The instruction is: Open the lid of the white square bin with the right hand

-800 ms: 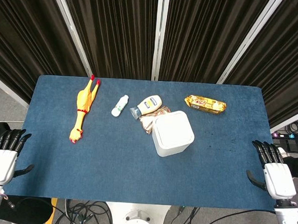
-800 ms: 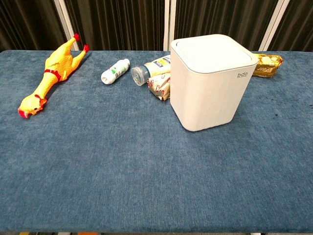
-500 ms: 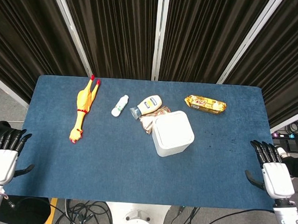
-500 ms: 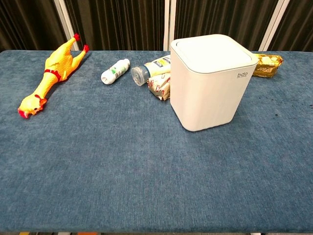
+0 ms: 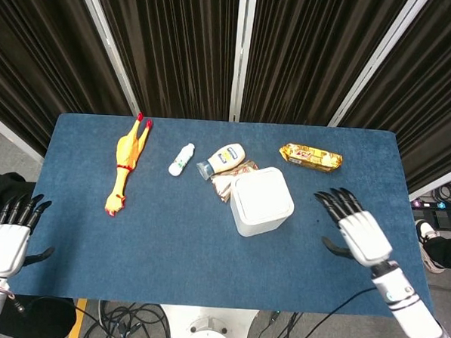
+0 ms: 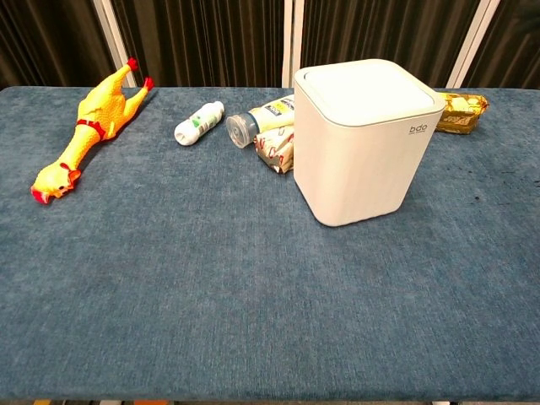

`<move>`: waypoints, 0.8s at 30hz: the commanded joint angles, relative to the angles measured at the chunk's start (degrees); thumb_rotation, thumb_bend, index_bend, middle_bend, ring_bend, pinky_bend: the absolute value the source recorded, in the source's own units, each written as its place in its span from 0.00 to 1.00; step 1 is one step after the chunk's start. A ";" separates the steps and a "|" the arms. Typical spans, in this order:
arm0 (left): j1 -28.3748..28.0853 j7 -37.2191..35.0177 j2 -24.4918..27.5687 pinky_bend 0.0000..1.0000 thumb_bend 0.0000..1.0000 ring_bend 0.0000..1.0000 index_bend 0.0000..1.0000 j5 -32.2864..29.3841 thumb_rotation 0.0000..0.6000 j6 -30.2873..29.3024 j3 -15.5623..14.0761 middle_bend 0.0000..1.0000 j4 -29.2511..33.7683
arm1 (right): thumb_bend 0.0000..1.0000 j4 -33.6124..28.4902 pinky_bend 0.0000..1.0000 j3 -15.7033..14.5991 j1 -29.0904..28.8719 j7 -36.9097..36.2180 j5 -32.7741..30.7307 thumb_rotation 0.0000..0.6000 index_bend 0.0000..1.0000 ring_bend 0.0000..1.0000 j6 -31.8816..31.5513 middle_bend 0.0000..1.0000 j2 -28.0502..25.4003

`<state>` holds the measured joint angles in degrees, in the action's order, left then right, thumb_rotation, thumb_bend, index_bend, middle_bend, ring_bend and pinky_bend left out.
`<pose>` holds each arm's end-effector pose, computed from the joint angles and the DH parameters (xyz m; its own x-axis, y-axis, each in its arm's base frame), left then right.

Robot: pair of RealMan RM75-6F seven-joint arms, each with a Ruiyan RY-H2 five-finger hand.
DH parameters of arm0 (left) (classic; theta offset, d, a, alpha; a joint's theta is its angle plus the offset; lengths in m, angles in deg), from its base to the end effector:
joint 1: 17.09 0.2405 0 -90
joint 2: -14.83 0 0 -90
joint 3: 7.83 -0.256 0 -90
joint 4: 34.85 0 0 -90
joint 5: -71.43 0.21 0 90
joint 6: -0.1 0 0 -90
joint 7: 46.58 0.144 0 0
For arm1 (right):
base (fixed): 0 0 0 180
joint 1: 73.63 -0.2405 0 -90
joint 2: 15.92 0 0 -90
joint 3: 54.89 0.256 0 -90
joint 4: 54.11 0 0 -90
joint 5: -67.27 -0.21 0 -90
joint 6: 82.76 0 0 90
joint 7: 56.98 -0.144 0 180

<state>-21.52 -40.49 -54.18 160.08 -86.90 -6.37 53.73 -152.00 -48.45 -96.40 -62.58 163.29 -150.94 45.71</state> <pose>-0.3112 0.1738 0.1359 0.4767 -0.0076 0.8790 0.8779 -0.0468 -0.4765 -0.2110 -0.2633 0.1249 0.3699 -0.1419 0.9182 -0.8474 -0.4568 0.2708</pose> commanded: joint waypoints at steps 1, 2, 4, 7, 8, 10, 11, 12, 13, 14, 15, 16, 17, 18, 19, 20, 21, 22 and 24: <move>-0.06 -0.20 -0.02 0.00 0.00 0.00 0.15 -0.10 1.00 0.09 0.03 0.08 -0.22 | 0.22 -0.41 0.00 3.15 -7.40 1.00 -2.38 1.00 0.16 0.00 8.44 0.15 2.77; -0.07 -0.29 0.01 0.00 0.00 0.00 0.15 -0.14 1.00 0.11 0.04 0.08 -0.33 | 0.22 -0.21 0.00 3.46 -8.34 1.33 -2.99 1.00 0.17 0.00 9.49 0.16 3.45; -0.05 -0.58 0.03 0.00 0.00 0.00 0.15 -0.20 1.00 0.08 0.05 0.08 -0.61 | 0.21 0.16 0.00 3.81 -10.00 2.11 -4.07 1.00 0.20 0.00 11.24 0.18 4.98; -0.02 -0.88 0.02 0.00 0.00 0.00 0.15 -0.38 1.00 0.10 0.08 0.08 -1.00 | 0.21 0.34 0.00 3.60 -11.24 3.49 -4.72 1.00 0.24 0.00 12.38 0.22 6.49; 0.02 -1.02 0.00 0.00 0.00 0.00 0.15 -0.44 1.00 0.07 0.09 0.08 -1.11 | 0.21 0.38 0.00 3.39 -11.54 4.08 -4.86 1.00 0.25 0.00 12.56 0.22 7.00; 0.08 -1.27 -0.03 0.00 0.00 0.00 0.15 -0.49 1.00 -0.03 0.10 0.08 -1.33 | 0.21 0.44 0.00 3.00 -11.79 4.83 -5.05 1.00 0.27 0.00 12.59 0.24 7.62; 0.11 -1.41 -0.06 0.00 0.00 0.00 0.15 -0.48 1.00 -0.08 0.07 0.08 -1.46 | 0.21 0.54 0.00 2.72 -11.90 5.37 -5.28 1.00 0.28 0.00 12.67 0.25 7.96; 0.13 -1.52 -0.10 0.00 0.00 0.00 0.15 -0.48 1.00 -0.09 0.06 0.08 -1.57 | 0.21 0.65 0.00 2.48 -12.00 5.81 -5.52 1.00 0.29 0.00 12.87 0.25 8.20; 0.18 -1.64 -0.15 0.00 0.00 0.00 0.15 -0.47 1.00 -0.13 0.00 0.08 -1.70 | 0.21 0.80 0.00 2.16 -12.16 6.49 -5.97 1.00 0.30 0.00 13.28 0.26 8.50; 0.19 -1.75 -0.24 0.00 0.00 0.00 0.15 -0.48 1.00 -0.13 -0.01 0.08 -1.82 | 0.21 0.92 0.00 1.91 -12.32 7.07 -6.35 1.00 0.31 0.00 13.70 0.27 8.73; 0.21 -1.86 -0.33 0.00 0.00 0.00 0.15 -0.48 1.00 -0.13 -0.03 0.08 -1.93 | 0.21 1.06 0.00 1.67 -12.49 7.65 -6.73 1.00 0.31 0.00 14.14 0.28 8.99; 0.25 -1.97 -0.44 0.00 0.00 0.00 0.15 -0.48 1.00 -0.14 -0.08 0.08 -2.08 | 0.21 1.18 0.00 1.32 -12.71 8.36 -7.23 1.00 0.32 0.00 14.74 0.28 9.34; 0.29 -2.05 -0.55 0.00 0.00 0.00 0.15 -0.46 1.00 -0.19 -0.11 0.08 -2.19 | 0.21 1.23 0.00 1.11 -12.87 8.81 -7.57 1.00 0.32 0.00 15.12 0.28 9.56; 0.34 -2.14 -0.64 0.00 0.00 0.00 0.15 -0.44 1.00 -0.25 -0.15 0.08 -2.31 | 0.21 1.24 0.00 0.92 -13.01 9.13 -7.85 1.00 0.32 0.00 15.40 0.28 9.79; 0.38 -2.25 -0.69 0.00 0.00 0.00 0.15 -0.43 1.00 -0.24 -0.22 0.08 -2.43 | 0.21 1.25 0.00 0.73 -13.17 9.46 -8.14 1.00 0.32 0.00 15.61 0.28 10.06; 0.42 -2.33 -0.71 0.00 0.00 0.00 0.15 -0.43 1.00 -0.26 -0.26 0.08 -2.52 | 0.21 1.24 0.00 0.57 -13.25 9.66 -8.26 1.00 0.32 0.00 15.67 0.28 10.19; 0.45 -2.41 -0.71 0.00 0.00 0.00 0.15 -0.42 1.00 -0.29 -0.29 0.08 -2.59 | 0.21 1.21 0.00 0.46 -13.28 9.85 -8.33 1.00 0.32 0.00 15.57 0.28 10.26; 0.51 -2.49 -0.69 0.00 0.00 0.00 0.15 -0.38 1.00 -0.41 -0.30 0.08 -2.64 | 0.21 1.10 0.00 0.50 -13.15 10.03 -8.17 1.00 0.32 0.00 14.80 0.28 10.26; 0.64 -2.63 -0.66 0.00 0.00 0.00 0.15 -0.30 1.00 -0.76 -0.25 0.08 -2.72 | 0.21 0.79 0.00 1.00 -12.44 9.92 -7.53 1.00 0.32 0.00 11.97 0.27 10.14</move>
<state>-20.93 -43.07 -54.86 159.75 -87.59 -6.63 51.04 -150.94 -47.80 -109.38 -52.68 155.25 -136.71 55.91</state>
